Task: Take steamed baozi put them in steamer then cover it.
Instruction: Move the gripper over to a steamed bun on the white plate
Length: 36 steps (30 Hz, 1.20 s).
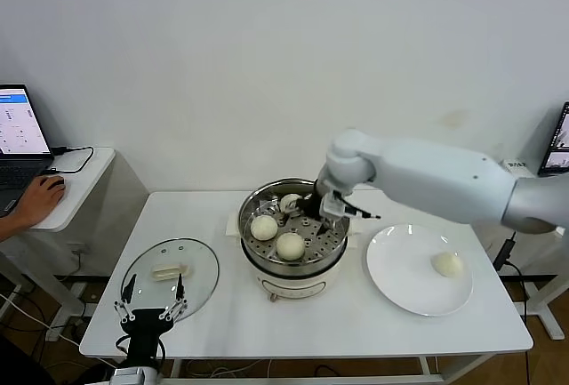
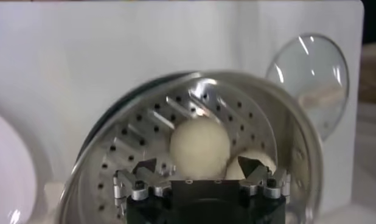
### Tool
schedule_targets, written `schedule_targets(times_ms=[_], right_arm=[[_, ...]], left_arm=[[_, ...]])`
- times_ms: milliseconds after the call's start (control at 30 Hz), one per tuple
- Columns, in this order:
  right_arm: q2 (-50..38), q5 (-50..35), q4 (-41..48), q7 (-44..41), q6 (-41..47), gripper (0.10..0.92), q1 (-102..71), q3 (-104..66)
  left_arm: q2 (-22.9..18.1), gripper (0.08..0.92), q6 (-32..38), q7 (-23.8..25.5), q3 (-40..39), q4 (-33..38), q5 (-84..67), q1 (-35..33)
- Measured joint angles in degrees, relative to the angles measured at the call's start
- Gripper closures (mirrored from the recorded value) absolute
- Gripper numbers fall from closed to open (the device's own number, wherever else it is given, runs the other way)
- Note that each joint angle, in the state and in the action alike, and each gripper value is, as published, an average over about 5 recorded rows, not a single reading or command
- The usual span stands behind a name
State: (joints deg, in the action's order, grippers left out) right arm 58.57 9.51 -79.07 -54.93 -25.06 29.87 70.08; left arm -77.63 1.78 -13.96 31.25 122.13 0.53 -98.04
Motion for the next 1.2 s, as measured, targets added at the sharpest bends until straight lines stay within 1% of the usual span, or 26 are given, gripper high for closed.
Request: schedule_targets(times_ms=[133,267,467,633,900,1200], right_arm=[[-3.04,-2.62,-0.57,-1.58,4.62,0.202,1.6,-0.89],[-7.25,-5.41,-1.99,-3.08,11.22,0.203,2.54,-1.52],[-15.87,-8.9,-5.51,-4.71,22.91,0.202,2.23,-3.19],[-23.18,-9.81,-7.15,-5.78,29.25,0.203,-0.2,-5.3],[-31.39,-7.98,-6.3,-6.99,33.0,0.202,-9.76,-13.2],[-33.6,-2.62,-1.25,-8.93,30.76,0.203,-25.32,-27.16]], left_arm=[[0.46,0.177,-0.08,0.19,-0.21,0.13,-0.15,0.29],[0.91,0.177,-0.14,0.47,-0.56,0.17,-0.2,0.59],[1.6,0.177,-0.15,0.84,-1.1,0.16,-0.25,0.91],[2.0,0.177,-0.11,1.0,-1.54,0.05,-0.25,0.94],[2.14,0.177,-0.06,1.13,-1.82,-0.25,-0.15,0.69],[1.81,0.177,0.02,1.17,-1.22,-0.23,0.14,-0.02]])
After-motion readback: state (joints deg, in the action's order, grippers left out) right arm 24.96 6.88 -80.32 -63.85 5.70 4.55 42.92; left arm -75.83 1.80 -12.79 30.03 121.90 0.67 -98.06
